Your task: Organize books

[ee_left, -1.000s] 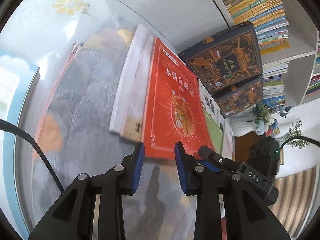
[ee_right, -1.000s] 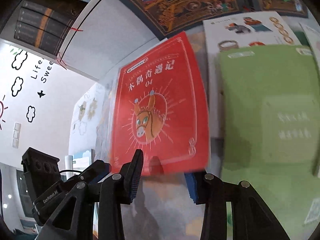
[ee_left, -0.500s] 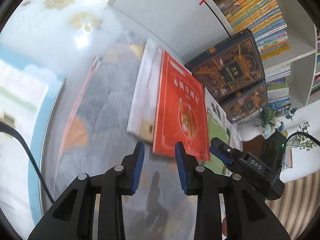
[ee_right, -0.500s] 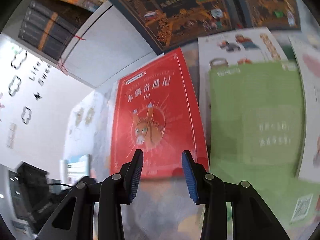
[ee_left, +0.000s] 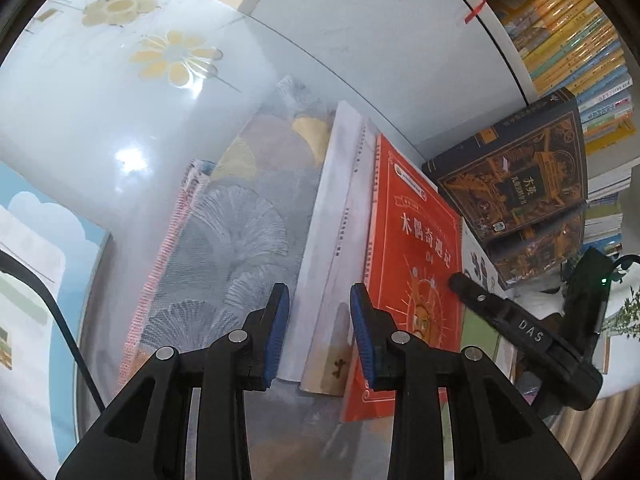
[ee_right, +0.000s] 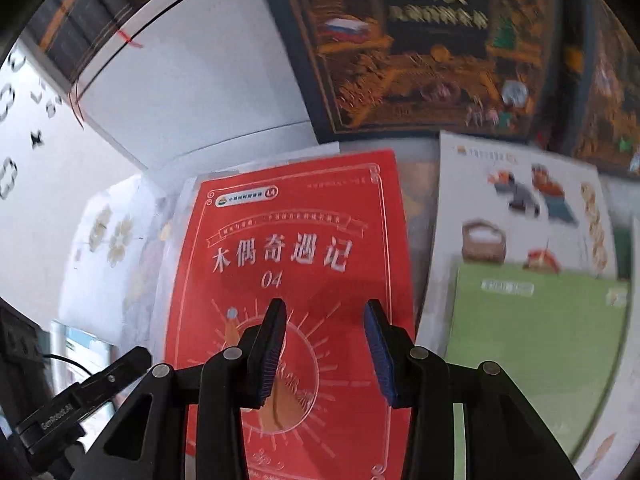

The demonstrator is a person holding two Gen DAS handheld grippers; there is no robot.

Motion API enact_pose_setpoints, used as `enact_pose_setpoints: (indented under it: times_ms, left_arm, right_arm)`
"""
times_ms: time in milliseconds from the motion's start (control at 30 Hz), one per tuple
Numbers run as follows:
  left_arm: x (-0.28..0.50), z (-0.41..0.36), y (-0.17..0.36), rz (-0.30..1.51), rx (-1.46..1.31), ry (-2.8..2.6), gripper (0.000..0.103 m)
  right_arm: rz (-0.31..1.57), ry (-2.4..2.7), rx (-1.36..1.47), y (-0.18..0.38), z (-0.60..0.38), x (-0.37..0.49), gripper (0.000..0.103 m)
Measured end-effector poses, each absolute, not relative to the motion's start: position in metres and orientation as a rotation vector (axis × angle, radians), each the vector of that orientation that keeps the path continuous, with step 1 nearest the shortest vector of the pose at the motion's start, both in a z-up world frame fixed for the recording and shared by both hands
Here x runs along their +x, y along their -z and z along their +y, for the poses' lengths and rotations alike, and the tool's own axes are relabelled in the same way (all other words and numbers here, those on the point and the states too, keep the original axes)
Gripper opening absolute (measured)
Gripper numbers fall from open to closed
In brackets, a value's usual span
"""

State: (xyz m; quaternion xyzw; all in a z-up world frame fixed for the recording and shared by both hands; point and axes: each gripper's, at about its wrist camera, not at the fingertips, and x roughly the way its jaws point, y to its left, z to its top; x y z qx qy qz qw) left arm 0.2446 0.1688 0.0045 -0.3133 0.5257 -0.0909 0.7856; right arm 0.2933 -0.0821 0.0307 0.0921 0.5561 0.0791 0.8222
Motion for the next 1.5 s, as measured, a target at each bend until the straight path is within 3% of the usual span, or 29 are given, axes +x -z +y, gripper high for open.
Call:
enact_pose_setpoints:
  times_ms: [200, 267, 600, 933, 1133, 1367, 1500]
  left_arm:
    - [0.245, 0.167, -0.003, 1.131, -0.691, 0.187, 0.029]
    - [0.245, 0.165, -0.004, 1.127, -0.679, 0.194, 0.029]
    - [0.254, 0.177, -0.001, 1.158, -0.749, 0.244, 0.029]
    - [0.267, 0.145, -0.014, 1.173, -0.517, 0.161, 0.03]
    - [0.289, 0.162, -0.011, 1.201, -0.588, 0.205, 0.03]
    - [0.311, 0.131, -0.023, 1.212, -0.366, 0.187, 0.033]
    - [0.306, 0.141, -0.019, 1.232, -0.431, 0.195, 0.033]
  right_arm:
    - [1.197, -0.096, 0.177, -0.024, -0.101, 0.3, 0.039]
    - [1.192, -0.106, 0.19, -0.025, -0.101, 0.299, 0.045]
    - [1.176, -0.215, 0.294, -0.027, -0.078, 0.31, 0.045]
    - [1.172, -0.088, 0.346, -0.018, -0.131, 0.312, 0.045]
    - [1.207, -0.165, 0.436, -0.012, -0.128, 0.321, 0.048]
    - [1.182, -0.231, 0.294, -0.022, -0.106, 0.319, 0.05]
    - [1.197, -0.194, 0.392, -0.02, -0.132, 0.3, 0.05]
